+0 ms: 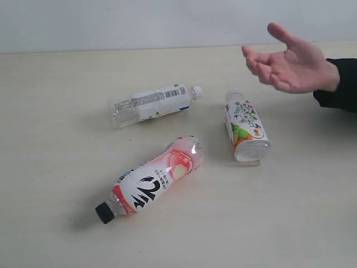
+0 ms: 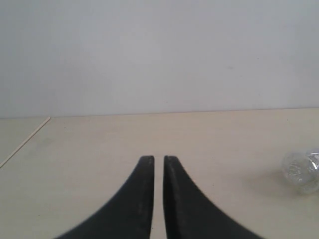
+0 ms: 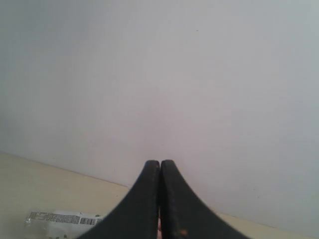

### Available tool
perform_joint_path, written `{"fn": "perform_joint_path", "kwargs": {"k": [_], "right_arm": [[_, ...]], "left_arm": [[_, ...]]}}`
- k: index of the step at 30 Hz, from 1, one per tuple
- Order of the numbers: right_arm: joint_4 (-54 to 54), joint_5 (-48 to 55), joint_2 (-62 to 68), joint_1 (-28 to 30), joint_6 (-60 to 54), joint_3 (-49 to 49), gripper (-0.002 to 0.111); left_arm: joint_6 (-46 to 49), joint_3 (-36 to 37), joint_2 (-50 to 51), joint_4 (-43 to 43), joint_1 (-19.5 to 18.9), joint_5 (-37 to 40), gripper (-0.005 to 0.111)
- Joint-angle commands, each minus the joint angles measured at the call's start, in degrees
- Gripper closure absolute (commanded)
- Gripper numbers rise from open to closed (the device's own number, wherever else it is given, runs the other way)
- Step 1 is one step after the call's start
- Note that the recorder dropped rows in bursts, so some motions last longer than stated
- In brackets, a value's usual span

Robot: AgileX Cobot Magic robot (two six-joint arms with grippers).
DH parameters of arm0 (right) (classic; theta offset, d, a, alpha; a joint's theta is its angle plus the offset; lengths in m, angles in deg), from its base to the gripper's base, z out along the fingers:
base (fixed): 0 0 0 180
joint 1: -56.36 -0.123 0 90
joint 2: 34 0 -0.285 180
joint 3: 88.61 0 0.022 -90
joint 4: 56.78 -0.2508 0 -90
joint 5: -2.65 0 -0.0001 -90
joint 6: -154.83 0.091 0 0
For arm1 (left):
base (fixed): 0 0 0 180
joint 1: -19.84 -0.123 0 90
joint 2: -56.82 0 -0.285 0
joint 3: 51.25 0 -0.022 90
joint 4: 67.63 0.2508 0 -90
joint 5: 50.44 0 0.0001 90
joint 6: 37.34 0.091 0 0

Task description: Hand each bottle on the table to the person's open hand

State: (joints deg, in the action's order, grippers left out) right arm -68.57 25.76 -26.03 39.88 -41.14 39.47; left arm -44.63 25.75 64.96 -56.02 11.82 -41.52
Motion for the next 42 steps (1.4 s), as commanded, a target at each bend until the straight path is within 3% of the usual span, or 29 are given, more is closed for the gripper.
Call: {"fn": "perform_joint_path", "kwargs": {"k": [1,6,13,23,29,42], "right_arm": [[-0.3,1.1,-0.2,0.2,1.1,-0.4,0.108],[-0.3,-2.2,0.6,0.2,1.2,-0.4,0.108],[-0.3,-1.1,14.7,0.2,5.8,1.5,0.108],[-2.0,22.2,42.6,0.2,4.4,19.9,0.108],[-9.0,33.3,55.7,0.2,-1.7,28.0,0.108],[-10.2,34.0,65.2,0.2,-4.9,29.1,0.108]], "left_arm": [[0.0,0.2,-0.4,-0.1,-0.1,-0.5,0.097],[0.0,0.2,-0.4,-0.1,-0.1,-0.5,0.097],[0.0,0.2,-0.4,-0.1,-0.1,-0.5,0.097],[0.0,0.2,-0.4,-0.1,-0.1,-0.5,0.097],[0.0,0.2,-0.4,-0.1,-0.1,-0.5,0.097],[0.0,0.2,-0.4,-0.1,-0.1,-0.5,0.097]]}}
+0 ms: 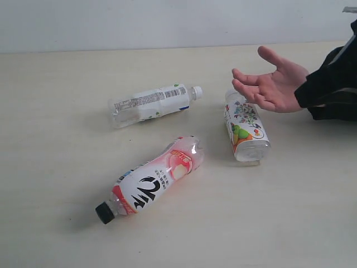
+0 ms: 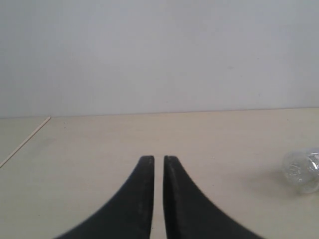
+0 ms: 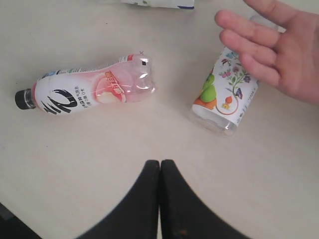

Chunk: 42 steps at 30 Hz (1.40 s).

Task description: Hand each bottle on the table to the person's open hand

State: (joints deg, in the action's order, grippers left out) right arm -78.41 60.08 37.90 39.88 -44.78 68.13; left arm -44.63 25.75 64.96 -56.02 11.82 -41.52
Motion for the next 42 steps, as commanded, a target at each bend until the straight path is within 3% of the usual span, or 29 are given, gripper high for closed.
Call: {"fn": "perform_joint_path", "kwargs": {"k": [1,29,37,42], "right_arm": [[-0.4,-0.3,1.3,0.2,-1.3,0.5,0.108],[-0.8,-2.0,1.6,-0.1,-4.6,0.5,0.108],[5.5,-5.8,1.6,-7.5,-4.3,0.5,0.108],[6.0,-5.7,1.6,-8.2,-4.2,0.5,0.108]], "left_arm": [[0.0,0.2,-0.4,-0.1,-0.1,-0.5,0.097],[0.0,0.2,-0.4,-0.1,-0.1,-0.5,0.097],[0.0,0.2,-0.4,-0.1,-0.1,-0.5,0.097],[0.0,0.2,-0.4,-0.1,-0.1,-0.5,0.097]]}}
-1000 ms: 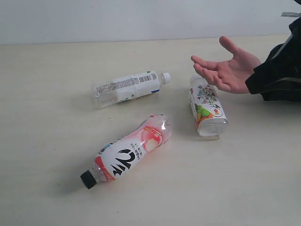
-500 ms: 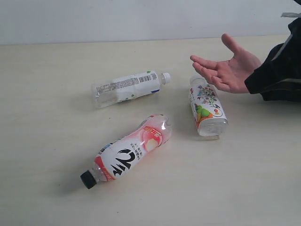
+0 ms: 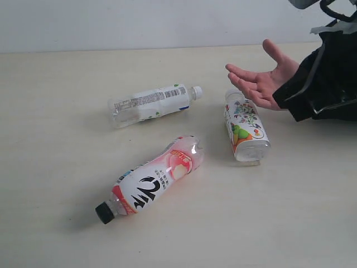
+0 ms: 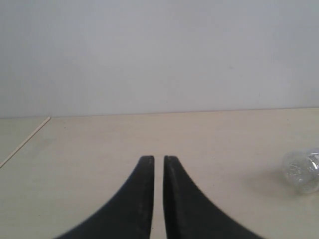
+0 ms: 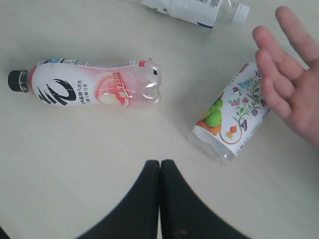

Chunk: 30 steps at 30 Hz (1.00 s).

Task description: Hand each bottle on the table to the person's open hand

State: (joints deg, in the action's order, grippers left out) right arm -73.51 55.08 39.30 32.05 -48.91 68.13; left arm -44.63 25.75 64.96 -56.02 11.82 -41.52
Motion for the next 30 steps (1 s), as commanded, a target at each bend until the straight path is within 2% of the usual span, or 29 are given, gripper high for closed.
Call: {"fn": "perform_joint_path", "kwargs": {"k": [1,13,20,26,30], "right_arm": [[1.4,-0.3,0.2,-0.3,-0.1,0.5,0.108],[5.5,3.3,2.4,-0.5,-0.3,0.5,0.108],[12.4,3.3,4.6,-8.2,-0.2,0.5,0.108],[12.5,5.7,9.4,-11.2,-0.5,1.4,0.108],[12.8,7.4,14.4,-13.3,-4.5,3.5,0.107]], "left_arm": [[0.0,0.2,-0.4,-0.1,-0.1,-0.5,0.097],[0.0,0.2,-0.4,-0.1,-0.1,-0.5,0.097],[0.0,0.2,-0.4,-0.1,-0.1,-0.5,0.097],[0.0,0.2,-0.4,-0.1,-0.1,-0.5,0.097],[0.0,0.2,-0.4,-0.1,-0.1,-0.5,0.097]]}}
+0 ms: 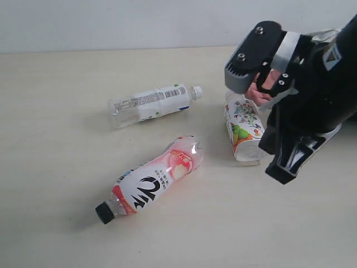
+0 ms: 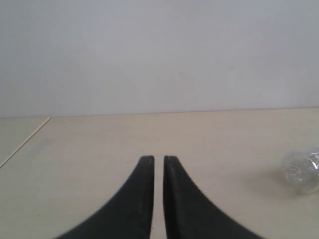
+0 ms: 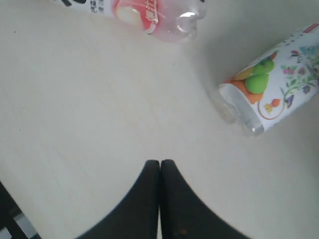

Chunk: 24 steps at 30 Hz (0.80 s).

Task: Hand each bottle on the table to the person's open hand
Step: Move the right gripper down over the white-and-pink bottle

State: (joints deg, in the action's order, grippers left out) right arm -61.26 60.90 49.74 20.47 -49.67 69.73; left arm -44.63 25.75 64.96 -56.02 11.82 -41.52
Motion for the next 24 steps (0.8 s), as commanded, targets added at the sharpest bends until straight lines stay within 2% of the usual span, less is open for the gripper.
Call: {"fn": "perform_joint_path", "kwargs": {"k": [1,5,8,15,24], "right_arm": [[0.5,1.6,5.2,-2.5,-4.7,2.5,0.105],[0.6,-0.3,9.6,-5.5,-10.4,5.3,0.094],[0.6,-5.5,12.0,-7.8,-15.2,6.4,0.082],[1.8,-17.1,16.4,-11.8,-25.8,7.3,0.043],[16.1,-24.1,21.8,-16.1,-29.5,7.3,0.030]], "left_arm": [[0.0,0.2,-0.4,-0.1,-0.1,-0.5,0.097],[0.0,0.2,-0.4,-0.1,-0.1,-0.5,0.097],[0.0,0.2,-0.4,-0.1,-0.1,-0.5,0.097],[0.0,0.2,-0.4,-0.1,-0.1,-0.5,0.097],[0.0,0.2,-0.4,-0.1,-0.1,-0.5,0.097]]}}
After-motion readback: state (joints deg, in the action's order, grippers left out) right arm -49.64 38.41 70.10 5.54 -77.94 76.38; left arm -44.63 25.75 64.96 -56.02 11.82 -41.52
